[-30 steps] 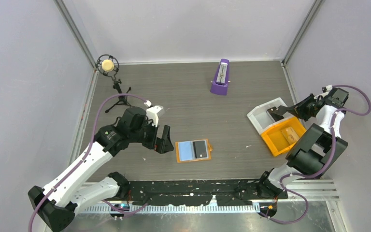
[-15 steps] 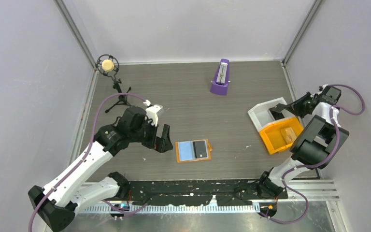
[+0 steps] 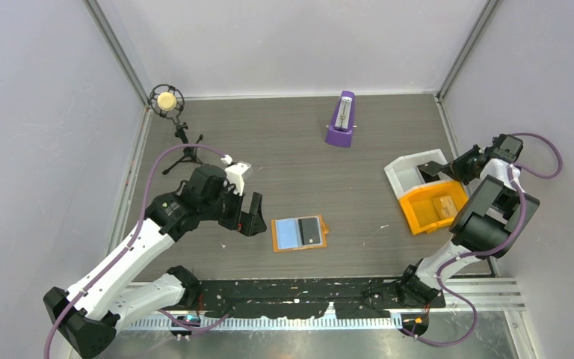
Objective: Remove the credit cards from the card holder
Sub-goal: Place the credit card in the storage box, then remove the credit card from the card holder.
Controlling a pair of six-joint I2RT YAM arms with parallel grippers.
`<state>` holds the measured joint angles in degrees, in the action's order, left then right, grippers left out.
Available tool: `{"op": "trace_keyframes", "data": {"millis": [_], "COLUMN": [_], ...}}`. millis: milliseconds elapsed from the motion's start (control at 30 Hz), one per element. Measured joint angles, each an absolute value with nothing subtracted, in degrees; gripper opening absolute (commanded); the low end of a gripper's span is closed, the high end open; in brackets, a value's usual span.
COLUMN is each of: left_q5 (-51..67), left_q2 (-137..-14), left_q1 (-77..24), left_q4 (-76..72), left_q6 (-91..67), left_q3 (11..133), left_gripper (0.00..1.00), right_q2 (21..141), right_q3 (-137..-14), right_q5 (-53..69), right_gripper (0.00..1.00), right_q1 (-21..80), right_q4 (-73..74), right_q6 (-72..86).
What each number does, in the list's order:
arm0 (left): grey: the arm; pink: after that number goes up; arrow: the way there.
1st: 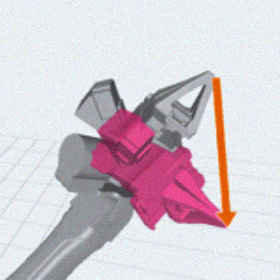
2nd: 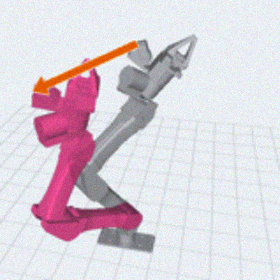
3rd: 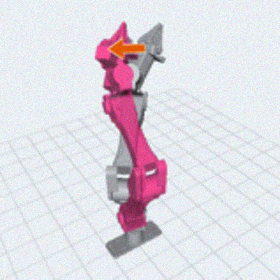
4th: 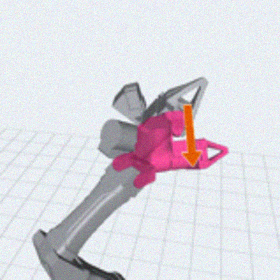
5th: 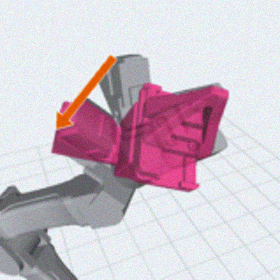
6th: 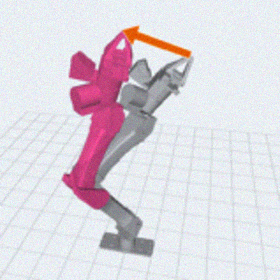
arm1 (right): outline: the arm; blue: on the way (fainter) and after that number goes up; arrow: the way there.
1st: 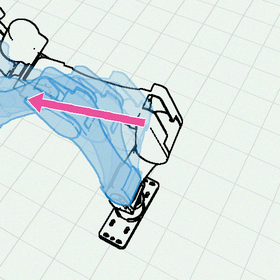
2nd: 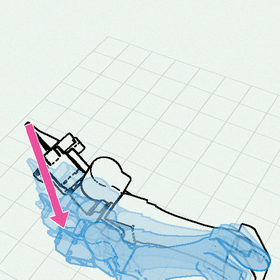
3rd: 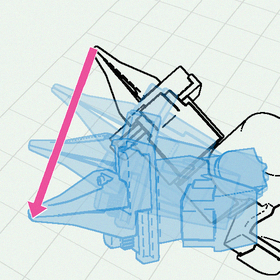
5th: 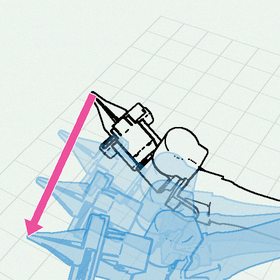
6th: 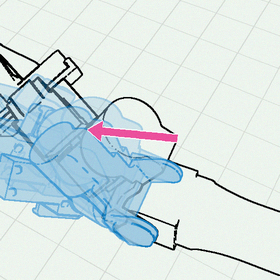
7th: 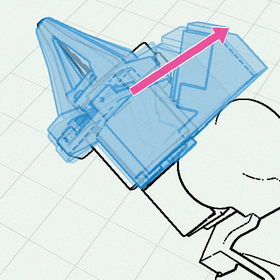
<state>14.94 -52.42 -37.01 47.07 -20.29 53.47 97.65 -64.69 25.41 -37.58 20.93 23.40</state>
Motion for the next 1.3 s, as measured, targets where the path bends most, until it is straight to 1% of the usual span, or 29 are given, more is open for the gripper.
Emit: {"op": "trace_keyframes", "data": {"millis": [167, 367, 633, 733, 867, 1033, 1100, 1133, 1300], "left_q5": [14.9, 14.5, 11.9, 10.8, 10.1, 12.2, 14.2, 14.9, 18.1], "left_q2": [-52.6, -52.6, -52.6, -52.6, -52.3, -52.2, -52.2, -52.3, -53.4], "left_q1": [-37.0, -37.0, -36.1, -35.6, -35.2, -35.0, -34.9, -34.9, -34.9], "left_q4": [47.1, 47.1, 47.3, 47.5, 47.5, 46.9, 45.5, 45.1, 41.6], "left_q6": [-20.3, -20.3, -20.7, -21.0, -22.3, -24.1, -25.5, -26.1, -29.4], "left_q3": [53.5, 53.5, 53.5, 53.5, 53.5, 53.3, 52.4, 52.0, 49.0], "left_gripper": [1.00, 1.00, 1.00, 0.96, 0.94, 0.87, 0.85, 0.84, 0.79], "right_q2": [96.3, 93.4, 88.6, 87.3, 85.3, 81.7, 78.9, 78.1, 71.7], "right_q3": [-64.4, -65.1, -69.8, -71.3, -72.4, -71.3, -68.7, -67.7, -58.3], "right_q5": [23.5, 20.3, 15.1, 13.4, 11.3, 9.7, 9.3, 9.3, 8.5], "right_gripper": [0.22, 0.24, 0.24, 0.24, 0.24, 0.25, 0.25, 0.25, 0.26], "right_q1": [-37.1, -36.9, -36.1, -34.2, -27.3, -12.6, -6.0, -4.3, 11.4], "right_q4": [22.0, 26.7, 32.6, 33.9, 35.7, 36.4, 36.1, 36.2, 33.8], "right_q6": [23.4, 23.3, 23.3, 23.3, 22.8, 22.1, 22.0, 22.0, 24.2]}}
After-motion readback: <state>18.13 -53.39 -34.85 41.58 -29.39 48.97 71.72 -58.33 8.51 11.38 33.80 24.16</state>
